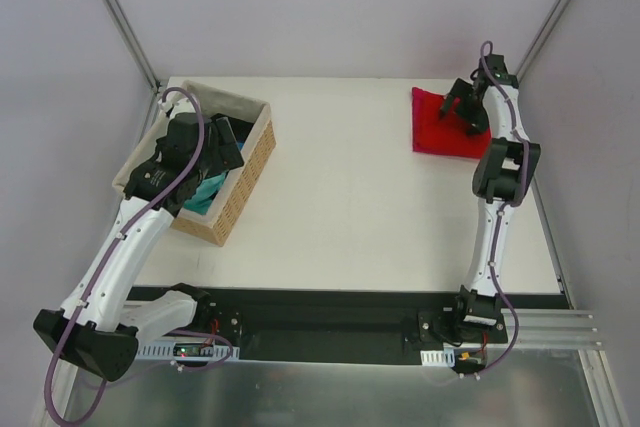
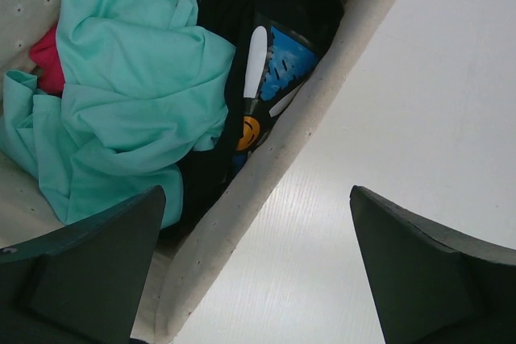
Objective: Fold and stack the t-shirts
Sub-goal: Put the neatly folded tshirt into the corner of the board with the right arm
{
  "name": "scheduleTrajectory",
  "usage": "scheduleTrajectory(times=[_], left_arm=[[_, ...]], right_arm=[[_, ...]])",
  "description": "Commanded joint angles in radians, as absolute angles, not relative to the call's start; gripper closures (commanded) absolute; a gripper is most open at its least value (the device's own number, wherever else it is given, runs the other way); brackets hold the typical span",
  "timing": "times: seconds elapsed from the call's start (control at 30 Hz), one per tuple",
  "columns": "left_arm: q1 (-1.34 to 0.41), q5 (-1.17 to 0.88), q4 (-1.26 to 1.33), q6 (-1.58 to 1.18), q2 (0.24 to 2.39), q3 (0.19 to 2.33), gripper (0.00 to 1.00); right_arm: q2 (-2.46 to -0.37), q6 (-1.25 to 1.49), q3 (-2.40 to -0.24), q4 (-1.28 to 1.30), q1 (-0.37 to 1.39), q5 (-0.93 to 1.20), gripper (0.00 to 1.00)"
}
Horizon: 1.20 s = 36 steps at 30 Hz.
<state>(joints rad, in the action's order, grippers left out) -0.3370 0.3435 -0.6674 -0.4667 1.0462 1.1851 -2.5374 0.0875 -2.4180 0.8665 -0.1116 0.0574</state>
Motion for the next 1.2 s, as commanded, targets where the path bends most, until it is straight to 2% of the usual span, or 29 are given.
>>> scheduleTrajectory(times=[0.0, 0.2, 0.3, 0.47, 0.6, 0.8, 1.03, 1.17], left_arm=[[-0.318, 0.321, -0.647, -0.440, 1.040, 1.209, 0.01], [-0.314, 0.293, -0.647, -0.445, 1.012, 1.209, 0.01], [-0.314, 0.273, -0.649, -0.454, 0.983, 1.210, 0.01], [-0.314, 0.227, -0.650, -0.472, 0.940, 1.203, 0.01], [-0.314, 0.190, -0.649, -0.492, 0.931, 1.183, 0.01], [-0.314, 0.169, -0.649, -0.511, 0.922, 1.181, 0.01], [-0.314, 0.164, -0.649, -0.517, 0.923, 1.177, 0.01], [-0.314, 0.175, -0.649, -0.511, 0.930, 1.180, 0.01]], right_arm=[[-2.473, 0.049, -2.424, 0.796, -0.146, 0.063, 0.03], [-2.245, 0.041, -2.283, 0.758, -0.108, 0.063, 0.03], [-2.081, 0.015, -2.241, 0.782, -0.014, 0.023, 0.03], [-1.824, 0.063, -2.003, 0.730, 0.116, 0.057, 0.03], [-1.801, 0.072, -1.893, 0.724, 0.237, 0.060, 0.03], [-1.853, 0.074, -1.770, 0.684, 0.313, 0.066, 0.03], [-1.976, 0.092, -1.741, 0.663, 0.333, 0.101, 0.03], [-1.983, 0.107, -1.677, 0.647, 0.331, 0.020, 0.03]])
